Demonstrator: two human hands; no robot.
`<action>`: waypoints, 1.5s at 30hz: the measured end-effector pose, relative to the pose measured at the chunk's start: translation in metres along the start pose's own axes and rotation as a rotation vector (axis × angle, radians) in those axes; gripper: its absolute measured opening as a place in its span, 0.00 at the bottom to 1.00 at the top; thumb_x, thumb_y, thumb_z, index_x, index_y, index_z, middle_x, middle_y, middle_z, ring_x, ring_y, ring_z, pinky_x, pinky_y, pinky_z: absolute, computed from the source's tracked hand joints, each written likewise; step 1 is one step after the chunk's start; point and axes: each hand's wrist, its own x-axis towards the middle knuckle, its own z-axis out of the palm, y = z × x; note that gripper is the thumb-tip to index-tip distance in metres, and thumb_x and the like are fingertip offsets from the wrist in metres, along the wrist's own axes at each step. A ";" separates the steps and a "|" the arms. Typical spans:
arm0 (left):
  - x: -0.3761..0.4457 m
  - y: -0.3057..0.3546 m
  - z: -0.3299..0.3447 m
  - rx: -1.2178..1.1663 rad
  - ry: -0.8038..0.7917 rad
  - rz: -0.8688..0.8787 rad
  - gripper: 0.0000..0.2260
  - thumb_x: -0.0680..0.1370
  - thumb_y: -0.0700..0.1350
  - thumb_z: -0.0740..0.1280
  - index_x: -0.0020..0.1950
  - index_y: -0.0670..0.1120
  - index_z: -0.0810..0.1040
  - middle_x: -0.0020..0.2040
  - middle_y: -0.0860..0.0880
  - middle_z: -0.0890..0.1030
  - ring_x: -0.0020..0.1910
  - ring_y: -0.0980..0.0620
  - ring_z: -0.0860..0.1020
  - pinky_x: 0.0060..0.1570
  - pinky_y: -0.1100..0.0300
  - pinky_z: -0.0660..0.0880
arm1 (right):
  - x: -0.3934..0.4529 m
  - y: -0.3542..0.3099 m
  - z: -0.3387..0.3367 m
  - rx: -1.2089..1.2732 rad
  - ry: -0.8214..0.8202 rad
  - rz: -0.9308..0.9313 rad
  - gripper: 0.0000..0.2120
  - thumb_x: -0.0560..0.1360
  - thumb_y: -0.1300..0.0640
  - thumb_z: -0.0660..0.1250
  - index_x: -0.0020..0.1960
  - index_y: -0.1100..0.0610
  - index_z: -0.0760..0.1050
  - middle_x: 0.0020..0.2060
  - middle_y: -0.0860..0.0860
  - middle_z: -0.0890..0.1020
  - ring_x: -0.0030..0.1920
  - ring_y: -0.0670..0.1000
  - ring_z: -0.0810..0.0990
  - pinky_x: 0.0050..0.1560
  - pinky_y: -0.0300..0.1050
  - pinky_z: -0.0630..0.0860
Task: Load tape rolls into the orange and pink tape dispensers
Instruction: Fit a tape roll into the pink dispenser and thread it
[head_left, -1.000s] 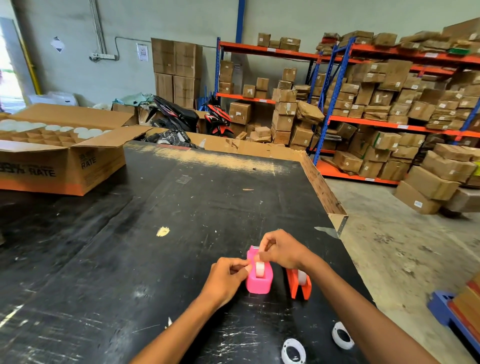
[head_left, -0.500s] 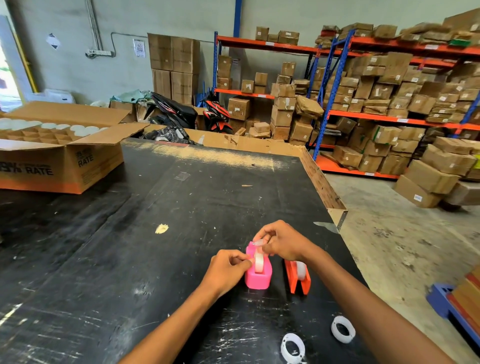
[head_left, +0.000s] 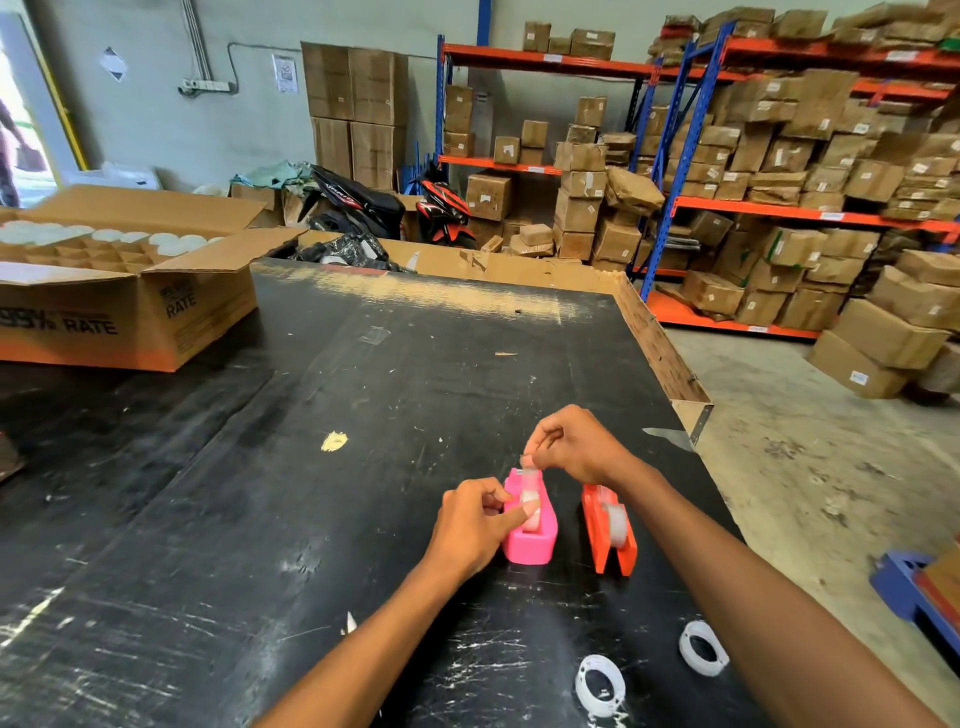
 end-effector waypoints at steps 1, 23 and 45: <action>0.000 0.000 0.000 -0.005 -0.002 0.003 0.12 0.71 0.46 0.75 0.41 0.37 0.83 0.42 0.38 0.86 0.38 0.52 0.77 0.46 0.50 0.78 | 0.002 0.002 0.001 -0.003 0.002 0.002 0.04 0.66 0.64 0.77 0.36 0.59 0.83 0.29 0.49 0.84 0.30 0.38 0.81 0.34 0.29 0.74; 0.006 -0.008 0.000 -0.011 -0.022 0.046 0.11 0.71 0.45 0.75 0.39 0.37 0.82 0.39 0.38 0.85 0.35 0.55 0.76 0.40 0.54 0.76 | 0.036 0.003 0.001 0.050 -0.288 0.325 0.09 0.72 0.70 0.69 0.37 0.59 0.81 0.26 0.48 0.84 0.30 0.44 0.82 0.36 0.36 0.81; 0.000 0.007 -0.007 0.118 -0.065 -0.049 0.18 0.70 0.50 0.75 0.55 0.43 0.79 0.50 0.48 0.81 0.51 0.49 0.79 0.56 0.54 0.77 | -0.010 -0.020 -0.004 -0.211 0.016 0.197 0.10 0.72 0.66 0.65 0.37 0.63 0.83 0.45 0.62 0.86 0.44 0.52 0.82 0.48 0.45 0.79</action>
